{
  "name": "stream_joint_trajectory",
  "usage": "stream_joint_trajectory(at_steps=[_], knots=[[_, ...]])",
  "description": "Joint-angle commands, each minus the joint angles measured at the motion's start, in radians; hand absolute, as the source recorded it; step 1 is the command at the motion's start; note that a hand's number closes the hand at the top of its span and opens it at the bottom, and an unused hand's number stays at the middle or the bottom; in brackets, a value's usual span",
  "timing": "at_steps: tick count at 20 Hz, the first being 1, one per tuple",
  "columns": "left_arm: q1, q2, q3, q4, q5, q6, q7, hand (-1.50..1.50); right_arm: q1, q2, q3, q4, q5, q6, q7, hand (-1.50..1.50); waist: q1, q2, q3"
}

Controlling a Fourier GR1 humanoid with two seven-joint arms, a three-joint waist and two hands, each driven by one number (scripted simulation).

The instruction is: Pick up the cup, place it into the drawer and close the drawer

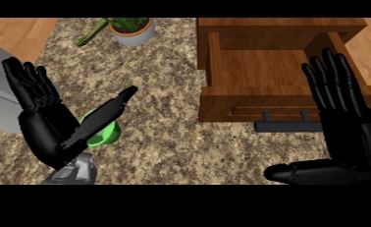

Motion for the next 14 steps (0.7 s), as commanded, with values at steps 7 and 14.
stream_joint_trajectory(at_steps=[7,14], knots=[[-0.050,-0.002,-0.044,0.091,-0.003,0.110,0.018,-1.50,0.002,0.003,-0.029,0.038,-0.011,0.042,-0.032,-1.50,0.003,-0.001,0.000],[-0.071,-0.002,-0.052,0.141,-0.002,0.175,0.023,-1.50,-0.081,-0.001,-0.063,0.007,-0.021,0.005,0.058,-1.50,0.003,-0.001,0.000]])
